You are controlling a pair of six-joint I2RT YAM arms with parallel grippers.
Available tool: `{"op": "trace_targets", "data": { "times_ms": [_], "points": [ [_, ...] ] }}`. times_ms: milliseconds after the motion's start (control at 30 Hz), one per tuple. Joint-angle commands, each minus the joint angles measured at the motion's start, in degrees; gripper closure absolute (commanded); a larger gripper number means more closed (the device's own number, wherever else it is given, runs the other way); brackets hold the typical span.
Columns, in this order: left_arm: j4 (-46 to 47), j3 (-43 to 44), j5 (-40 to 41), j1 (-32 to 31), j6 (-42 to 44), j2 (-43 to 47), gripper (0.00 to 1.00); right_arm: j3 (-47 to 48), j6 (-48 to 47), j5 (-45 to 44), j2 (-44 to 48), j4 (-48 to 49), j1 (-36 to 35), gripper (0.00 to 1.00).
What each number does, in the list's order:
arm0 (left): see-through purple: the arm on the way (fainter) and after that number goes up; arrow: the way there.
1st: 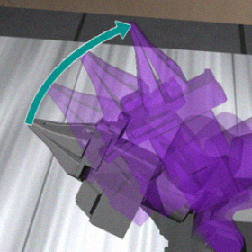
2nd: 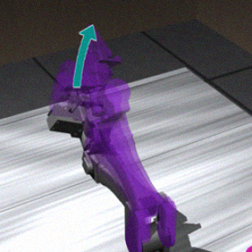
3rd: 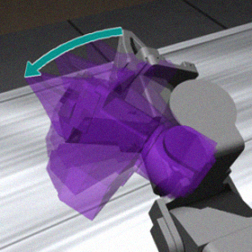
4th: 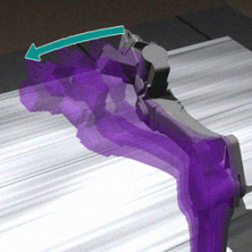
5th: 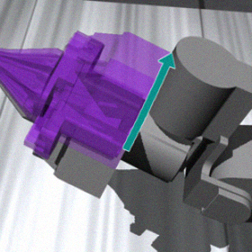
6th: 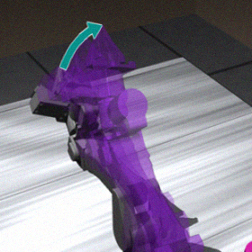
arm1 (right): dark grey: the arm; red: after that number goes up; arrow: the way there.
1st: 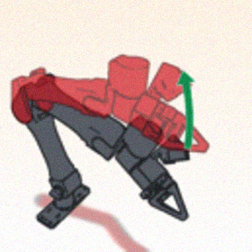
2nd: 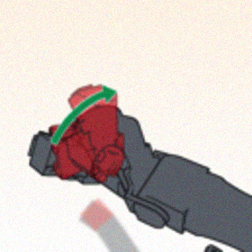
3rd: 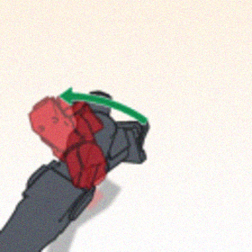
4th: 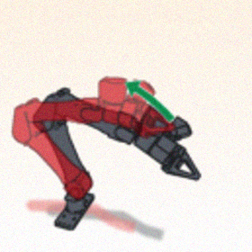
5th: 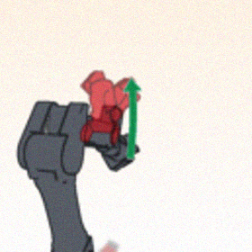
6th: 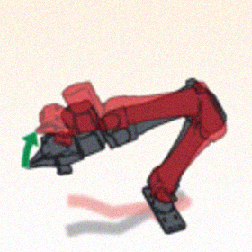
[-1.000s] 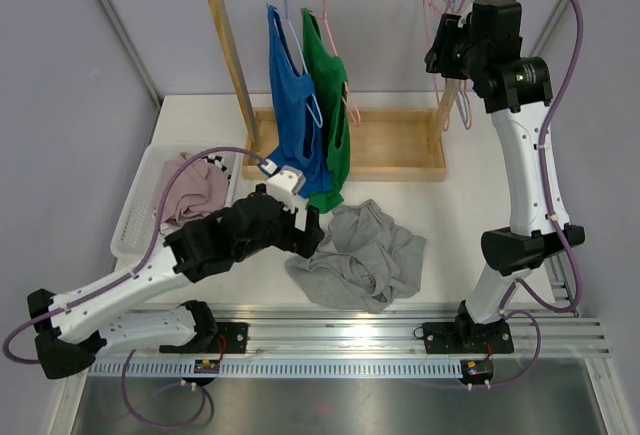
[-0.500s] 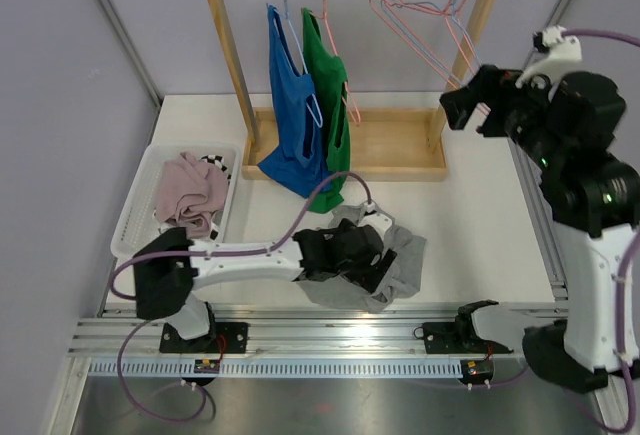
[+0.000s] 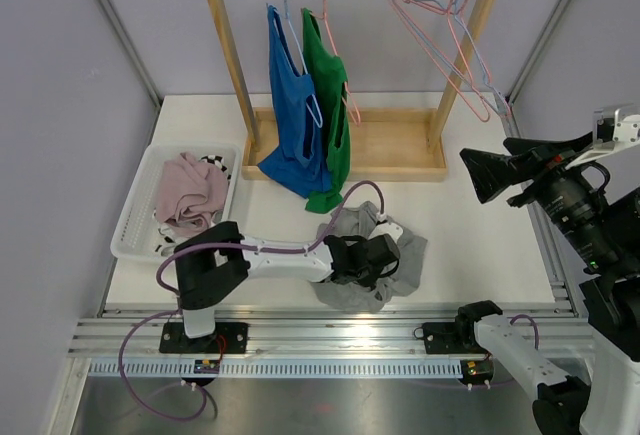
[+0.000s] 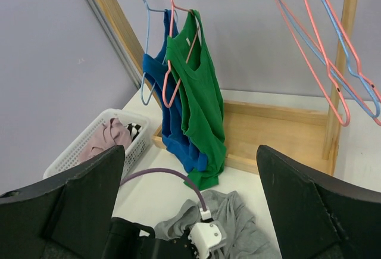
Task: Remove the tank top from the hanger
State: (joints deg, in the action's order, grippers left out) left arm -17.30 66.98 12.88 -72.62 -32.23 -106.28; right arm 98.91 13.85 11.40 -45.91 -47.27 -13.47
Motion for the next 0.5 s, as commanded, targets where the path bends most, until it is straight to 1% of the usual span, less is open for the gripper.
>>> {"op": "trace_targets", "data": {
  "times_ms": [0, 33, 67, 100, 133, 167, 200, 233, 267, 300, 333, 367, 400, 433, 467],
  "points": [
    [-3.0, -0.4, 7.6, -0.6, -2.5, 7.9, 1.0, -1.1, -0.5, 1.9, 0.5, 1.0, 0.2, 0.01],
    [-6.4, -0.5, 9.9, -0.8, -2.7, 10.6, 1.0, -1.3, -0.7, 1.4, 0.6, 0.9, 0.1, 0.01],
    [-8.3, -0.5, 14.4, -0.8, -3.0, 15.4, 1.0, -1.4, -0.9, 1.3, 0.9, 0.9, 0.2, 0.01],
    [-10.3, -0.2, 16.6, -0.8, -3.1, 18.3, 1.0, -1.9, -0.8, 1.3, 1.0, 1.1, 0.1, 0.01],
    [-14.8, 1.2, 19.0, -0.8, -3.0, 20.6, 1.0, -2.1, -1.1, 1.1, 0.9, 1.2, 0.2, 0.0],
    [-17.5, 2.4, 23.4, -0.8, -3.0, 24.9, 1.0, -2.2, -1.2, 1.2, 0.8, 1.2, 0.2, 0.01],
    [-20.2, 3.6, 25.7, -0.9, -3.0, 26.6, 1.0, -2.7, -1.2, 1.1, 0.8, 1.4, 0.2, 0.0],
    [-25.2, 4.6, 28.0, -0.8, -2.8, 28.0, 1.0, -2.8, -1.4, 1.0, 0.9, 1.7, 0.2, 0.01],
    [-28.1, 8.0, 32.4, -0.2, -3.4, 29.4, 1.0, -3.0, -1.5, 1.0, 0.6, 1.8, 0.2, 0.0],
    [-31.4, 9.9, 34.5, 0.2, -4.0, 30.9, 1.0, -3.1, -1.6, 0.9, 0.6, 2.0, 0.2, 0.0],
    [-37.3, 12.0, 36.2, 0.5, -4.3, 31.5, 1.0, -3.3, -1.6, 0.5, 0.4, 2.1, 0.2, 0.01],
    [-40.2, 15.6, 39.8, 1.6, -5.4, 32.1, 1.0, -3.2, -1.7, 0.2, 0.3, 2.4, 0.2, 0.01],
    [-43.1, 17.7, 41.3, 2.2, -5.9, 33.0, 1.0, -3.3, -1.5, 0.0, 0.1, 2.7, 0.2, 0.01],
    [-48.2, 19.4, 42.6, 3.1, -6.3, 33.4, 1.0, -3.2, -1.6, 0.0, -0.1, 3.0, 0.1, 0.01],
    [-50.4, 20.9, 44.1, 5.5, -6.4, 33.9, 1.0, -2.9, -1.7, 0.0, -0.6, 3.0, 0.1, 0.01]
  ]
}}
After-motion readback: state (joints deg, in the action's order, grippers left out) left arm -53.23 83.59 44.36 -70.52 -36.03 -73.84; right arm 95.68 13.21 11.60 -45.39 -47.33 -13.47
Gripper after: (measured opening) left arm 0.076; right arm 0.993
